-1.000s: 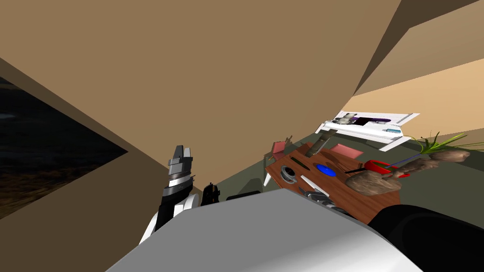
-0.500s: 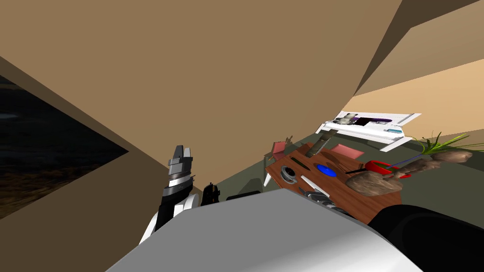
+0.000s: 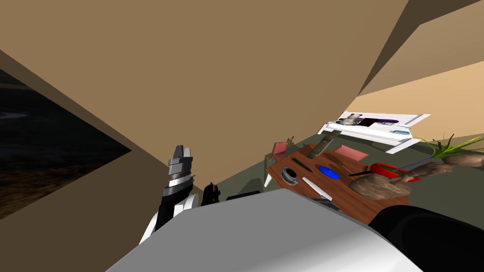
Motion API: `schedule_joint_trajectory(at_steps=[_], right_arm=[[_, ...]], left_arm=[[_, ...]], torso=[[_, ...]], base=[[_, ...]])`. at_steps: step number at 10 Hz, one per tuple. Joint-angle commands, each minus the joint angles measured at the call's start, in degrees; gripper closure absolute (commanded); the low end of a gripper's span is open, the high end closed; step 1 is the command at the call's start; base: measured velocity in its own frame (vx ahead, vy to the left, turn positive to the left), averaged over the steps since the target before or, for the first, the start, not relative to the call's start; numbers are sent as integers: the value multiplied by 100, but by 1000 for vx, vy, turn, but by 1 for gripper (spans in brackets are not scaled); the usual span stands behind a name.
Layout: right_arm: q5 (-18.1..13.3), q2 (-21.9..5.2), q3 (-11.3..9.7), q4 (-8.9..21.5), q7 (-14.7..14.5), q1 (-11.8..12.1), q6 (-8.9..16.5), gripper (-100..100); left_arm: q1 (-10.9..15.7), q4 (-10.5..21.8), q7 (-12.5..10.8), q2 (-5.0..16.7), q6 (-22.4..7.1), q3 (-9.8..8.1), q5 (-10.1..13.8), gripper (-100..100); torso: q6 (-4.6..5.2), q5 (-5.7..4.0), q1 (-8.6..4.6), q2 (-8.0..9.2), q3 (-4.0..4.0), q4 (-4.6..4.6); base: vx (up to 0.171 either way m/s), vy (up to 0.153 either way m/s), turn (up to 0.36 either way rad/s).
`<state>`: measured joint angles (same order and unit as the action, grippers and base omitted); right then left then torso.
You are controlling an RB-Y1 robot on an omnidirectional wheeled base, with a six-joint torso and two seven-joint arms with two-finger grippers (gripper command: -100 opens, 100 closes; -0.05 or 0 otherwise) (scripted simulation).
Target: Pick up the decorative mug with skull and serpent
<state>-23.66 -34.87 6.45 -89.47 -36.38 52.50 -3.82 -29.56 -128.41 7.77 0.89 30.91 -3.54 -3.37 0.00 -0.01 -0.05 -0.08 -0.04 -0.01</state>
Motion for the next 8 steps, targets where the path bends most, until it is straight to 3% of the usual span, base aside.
schedule_joint_trajectory(at_steps=[1,3,8], right_arm=[[-156,-109,-124,100,-160,79,109,-100],[-379,-280,-325,242,-368,188,230,-100],[-436,-322,-382,285,-421,212,260,-100]], left_arm=[[0,0,0,0,0,0,0,0],[0,0,0,0,0,0,0,0],[0,0,0,0,0,0,0,0]], torso=[[0,0,0,0,0,0],[-3,-1,-7,-11,-7,-2],[1,2,8,6,3,1]], base=[[44,-27,146],[55,-34,182],[12,-8,40]])
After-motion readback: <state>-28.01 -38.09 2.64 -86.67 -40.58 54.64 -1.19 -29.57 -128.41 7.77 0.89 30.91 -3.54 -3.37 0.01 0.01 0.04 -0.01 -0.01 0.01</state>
